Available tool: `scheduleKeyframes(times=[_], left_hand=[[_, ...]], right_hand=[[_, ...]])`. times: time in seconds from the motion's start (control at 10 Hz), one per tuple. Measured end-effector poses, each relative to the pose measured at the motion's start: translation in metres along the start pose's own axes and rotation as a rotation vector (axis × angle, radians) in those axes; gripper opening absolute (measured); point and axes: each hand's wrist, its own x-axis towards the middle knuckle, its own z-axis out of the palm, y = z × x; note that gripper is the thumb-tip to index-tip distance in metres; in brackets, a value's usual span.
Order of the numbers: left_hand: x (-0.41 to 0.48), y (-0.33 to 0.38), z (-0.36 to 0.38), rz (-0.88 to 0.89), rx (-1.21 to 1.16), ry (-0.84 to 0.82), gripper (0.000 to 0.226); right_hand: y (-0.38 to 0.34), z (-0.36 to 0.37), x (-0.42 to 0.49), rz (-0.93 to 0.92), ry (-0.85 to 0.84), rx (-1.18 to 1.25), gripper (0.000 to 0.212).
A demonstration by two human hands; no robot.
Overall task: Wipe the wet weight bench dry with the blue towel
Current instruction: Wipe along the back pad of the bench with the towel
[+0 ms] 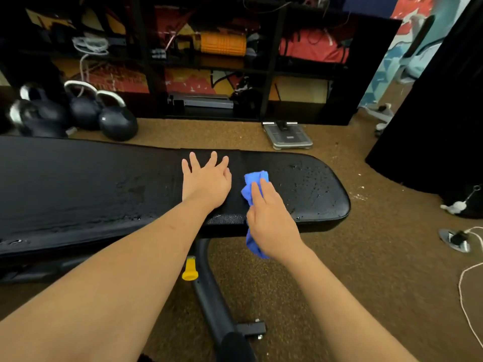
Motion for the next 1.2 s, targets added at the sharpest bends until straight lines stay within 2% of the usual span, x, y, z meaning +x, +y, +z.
scheduleKeyframes(times=[0.1,0.3,0.4,0.5,0.6,0.7,0.8,0.9,1.0,1.1,1.2], left_hand=[[0.0,0.0,0.001,0.002,0.001,0.015,0.053],[0.0,0.0,0.002,-0.006,0.0,0.01,0.053],[-0.001,0.001,0.0,-0.008,-0.002,0.002,0.053],[-0.002,0.001,-0.001,-0.009,-0.003,0.003,0.053],[-0.003,0.001,0.0,-0.001,0.001,0.011,0.053],[-0.003,0.001,-0.001,0.004,0.02,0.025,0.053],[-0.003,0.001,-0.001,0.003,0.021,0.032,0.053],[-0.003,0.001,-0.001,0.001,0.016,0.03,0.053],[-0.002,0.002,-0.001,-0.001,0.019,0.027,0.053],[-0.003,0.002,0.0,-0.001,0.02,0.028,0.053],[-0.003,0.001,0.0,0.004,0.026,0.029,0.053]], right_hand=[[0.009,-0.002,-0.01,-0.147,-0.114,-0.065,0.082],[0.02,-0.004,0.123,-0.045,-0.103,-0.041,0.054],[0.024,-0.003,0.159,0.014,-0.122,-0.017,0.055],[0.023,-0.002,0.141,0.027,-0.13,-0.03,0.06],[0.032,0.002,0.077,-0.097,-0.107,-0.189,0.088],[0.038,0.005,0.015,-0.161,-0.124,-0.257,0.078],[0.035,-0.002,0.024,-0.12,-0.093,-0.192,0.076],[0.036,-0.003,0.083,-0.124,-0.116,-0.158,0.07],[0.042,0.001,0.146,-0.071,-0.134,-0.147,0.051],[0.043,0.005,0.168,-0.04,-0.147,-0.17,0.051],[0.041,0.001,0.131,-0.051,-0.118,-0.15,0.053]])
